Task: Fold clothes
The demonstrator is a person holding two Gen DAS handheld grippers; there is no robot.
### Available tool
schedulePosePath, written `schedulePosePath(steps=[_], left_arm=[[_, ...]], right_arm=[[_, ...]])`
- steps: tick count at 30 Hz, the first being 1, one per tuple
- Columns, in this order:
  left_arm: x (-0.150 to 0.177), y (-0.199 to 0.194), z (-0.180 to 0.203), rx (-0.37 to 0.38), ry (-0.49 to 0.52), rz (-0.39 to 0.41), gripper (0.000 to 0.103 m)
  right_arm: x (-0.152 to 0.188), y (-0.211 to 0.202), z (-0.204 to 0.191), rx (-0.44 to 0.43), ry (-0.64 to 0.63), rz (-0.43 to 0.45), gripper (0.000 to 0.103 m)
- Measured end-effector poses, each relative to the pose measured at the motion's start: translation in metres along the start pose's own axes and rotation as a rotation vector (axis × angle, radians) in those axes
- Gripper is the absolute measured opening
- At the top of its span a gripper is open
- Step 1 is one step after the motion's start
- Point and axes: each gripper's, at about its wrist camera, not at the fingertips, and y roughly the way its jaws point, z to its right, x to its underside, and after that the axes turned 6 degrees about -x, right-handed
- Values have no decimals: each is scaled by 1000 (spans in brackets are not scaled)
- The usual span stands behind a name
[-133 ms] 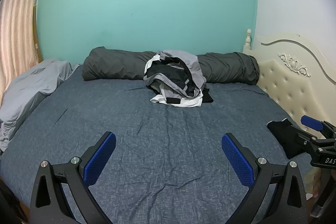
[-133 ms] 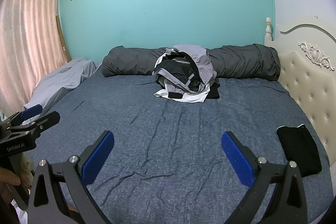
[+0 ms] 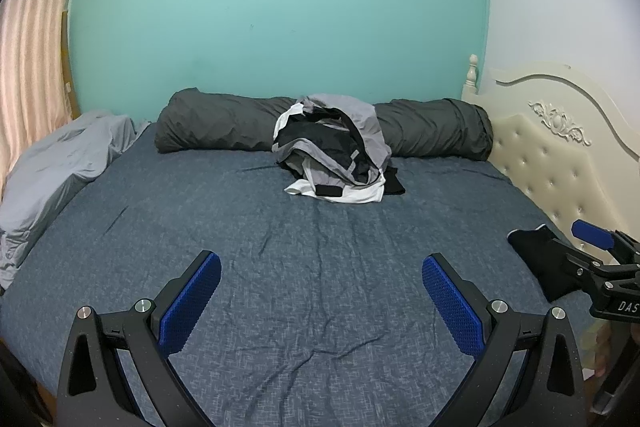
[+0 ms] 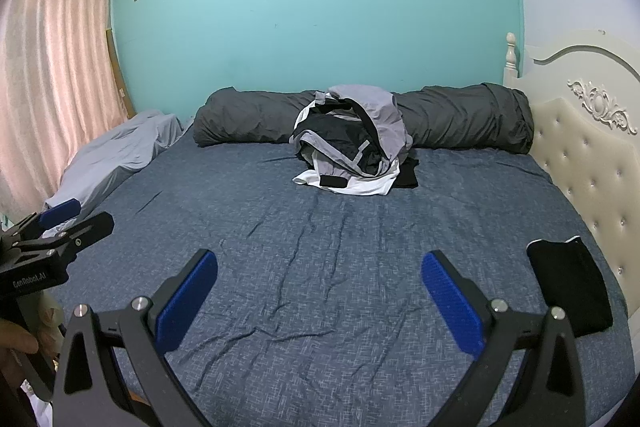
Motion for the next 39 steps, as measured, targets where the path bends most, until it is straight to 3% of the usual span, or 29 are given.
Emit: schedulePosePath(steps=[3,39], left_arm=[[1,2,1,-44,3,-6,103],[-1,-1,4,-63,4,-12,103]], right_arm=[[1,1,0,1,-1,0,103],[2,2,2,4,3,-5,103]])
